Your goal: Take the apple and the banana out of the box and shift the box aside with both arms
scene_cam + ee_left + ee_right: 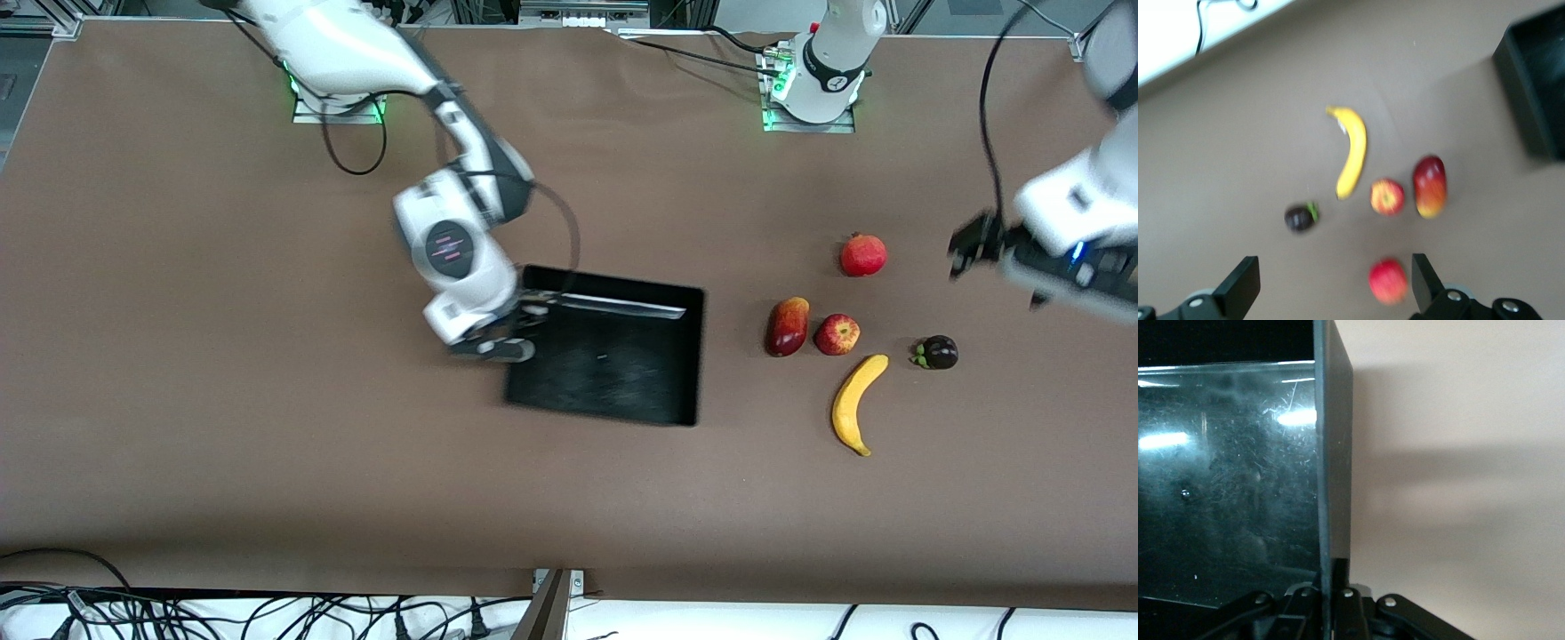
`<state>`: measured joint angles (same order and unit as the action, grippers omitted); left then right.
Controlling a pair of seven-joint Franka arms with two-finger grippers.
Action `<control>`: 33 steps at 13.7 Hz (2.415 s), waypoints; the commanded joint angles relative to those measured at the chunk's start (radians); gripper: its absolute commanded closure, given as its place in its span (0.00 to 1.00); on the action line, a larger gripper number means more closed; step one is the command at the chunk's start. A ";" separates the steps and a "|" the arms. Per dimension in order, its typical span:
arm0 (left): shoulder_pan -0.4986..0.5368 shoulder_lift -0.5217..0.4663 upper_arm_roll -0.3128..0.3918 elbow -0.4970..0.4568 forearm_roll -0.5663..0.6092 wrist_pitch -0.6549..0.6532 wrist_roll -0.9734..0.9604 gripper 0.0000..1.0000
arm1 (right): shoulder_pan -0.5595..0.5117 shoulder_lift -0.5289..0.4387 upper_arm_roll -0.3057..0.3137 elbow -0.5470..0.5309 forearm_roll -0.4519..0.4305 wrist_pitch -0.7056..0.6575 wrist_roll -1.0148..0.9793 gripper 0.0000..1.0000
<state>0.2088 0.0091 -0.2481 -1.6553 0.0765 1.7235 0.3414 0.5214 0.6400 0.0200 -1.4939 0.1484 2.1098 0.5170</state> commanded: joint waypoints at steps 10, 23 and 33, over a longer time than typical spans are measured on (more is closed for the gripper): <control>0.007 -0.098 0.047 -0.043 -0.109 -0.108 -0.182 0.00 | -0.164 -0.204 -0.466 -0.224 0.042 -0.268 -0.604 1.00; 0.011 -0.050 0.047 0.017 -0.147 -0.097 -0.337 0.00 | -0.192 -0.311 -0.511 -0.358 0.031 -0.229 -0.779 0.00; 0.014 -0.052 0.059 0.023 -0.147 -0.098 -0.335 0.00 | -0.350 -0.460 -0.276 0.042 -0.074 -0.676 -0.683 0.00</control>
<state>0.2170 -0.0483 -0.1894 -1.6546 -0.0526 1.6351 0.0087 0.3055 0.2472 -0.4202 -1.3792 0.0983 1.3765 -0.1923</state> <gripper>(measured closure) 0.000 0.000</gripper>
